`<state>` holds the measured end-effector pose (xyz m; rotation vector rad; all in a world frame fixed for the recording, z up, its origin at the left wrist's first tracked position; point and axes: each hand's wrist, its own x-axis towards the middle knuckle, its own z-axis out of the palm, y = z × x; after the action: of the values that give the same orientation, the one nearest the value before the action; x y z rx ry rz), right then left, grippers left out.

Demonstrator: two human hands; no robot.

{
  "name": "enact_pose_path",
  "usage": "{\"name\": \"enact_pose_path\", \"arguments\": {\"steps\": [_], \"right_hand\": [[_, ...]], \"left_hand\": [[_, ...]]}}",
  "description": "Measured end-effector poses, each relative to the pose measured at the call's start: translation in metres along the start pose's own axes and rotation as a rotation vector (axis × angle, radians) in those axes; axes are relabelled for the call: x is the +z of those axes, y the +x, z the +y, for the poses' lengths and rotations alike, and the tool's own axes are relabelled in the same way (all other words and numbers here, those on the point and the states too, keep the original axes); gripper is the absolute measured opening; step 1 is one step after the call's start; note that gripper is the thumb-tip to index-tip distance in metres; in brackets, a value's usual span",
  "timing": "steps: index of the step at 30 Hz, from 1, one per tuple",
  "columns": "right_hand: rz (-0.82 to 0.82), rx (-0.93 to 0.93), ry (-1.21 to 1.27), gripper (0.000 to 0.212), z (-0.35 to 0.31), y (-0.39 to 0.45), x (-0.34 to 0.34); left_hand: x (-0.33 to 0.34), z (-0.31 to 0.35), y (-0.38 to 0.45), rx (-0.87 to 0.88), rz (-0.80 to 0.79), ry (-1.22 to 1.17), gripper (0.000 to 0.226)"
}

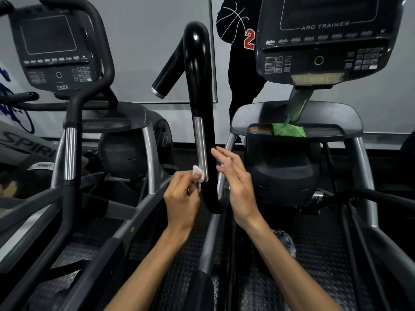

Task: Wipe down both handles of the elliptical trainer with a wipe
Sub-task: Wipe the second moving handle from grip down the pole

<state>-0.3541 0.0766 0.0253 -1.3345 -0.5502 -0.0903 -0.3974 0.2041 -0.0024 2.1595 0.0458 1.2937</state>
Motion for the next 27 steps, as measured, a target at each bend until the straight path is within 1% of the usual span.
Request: {"name": "enact_pose_path", "arguments": {"steps": [2,5,6,10,11,14,16,20,22,25,27], "right_hand": [[-0.003,0.003,0.004,0.051,0.0,-0.001,0.0],[-0.002,0.006,0.007,0.052,0.001,-0.001,-0.001],[-0.004,0.008,0.005,0.052,0.001,-0.001,-0.001],[-0.012,0.02,0.009,0.05,0.0,-0.001,-0.001],[-0.01,0.02,0.008,0.05,0.0,-0.002,-0.001],[-0.004,0.014,0.003,0.051,0.001,-0.002,0.0],[-0.002,0.016,0.001,0.052,0.001,-0.002,0.0],[0.0,0.013,-0.004,0.048,0.0,-0.003,0.001],[0.006,0.009,-0.002,0.048,0.0,-0.003,0.002],[0.007,0.009,0.0,0.051,0.0,-0.002,0.002],[0.012,0.01,-0.009,0.051,-0.001,-0.002,0.002]], "left_hand": [[0.002,0.009,0.0,-0.025,0.011,-0.02,0.03],[0.004,0.016,-0.016,0.081,-0.075,0.022,0.032],[0.003,0.013,-0.017,0.093,-0.079,0.028,0.033],[0.004,0.009,0.005,0.007,0.054,-0.038,0.029],[0.005,0.012,0.007,0.017,0.055,-0.036,0.03],[0.005,0.012,-0.005,0.101,-0.024,-0.001,0.035],[-0.001,0.004,-0.006,0.087,-0.033,-0.015,0.037],[0.001,0.006,0.013,0.024,0.045,-0.061,0.033],[0.004,0.012,0.008,0.058,0.016,-0.042,0.033],[-0.002,0.002,-0.003,0.094,-0.045,-0.028,0.037],[-0.003,-0.004,0.006,0.06,-0.01,-0.058,0.034]]}}
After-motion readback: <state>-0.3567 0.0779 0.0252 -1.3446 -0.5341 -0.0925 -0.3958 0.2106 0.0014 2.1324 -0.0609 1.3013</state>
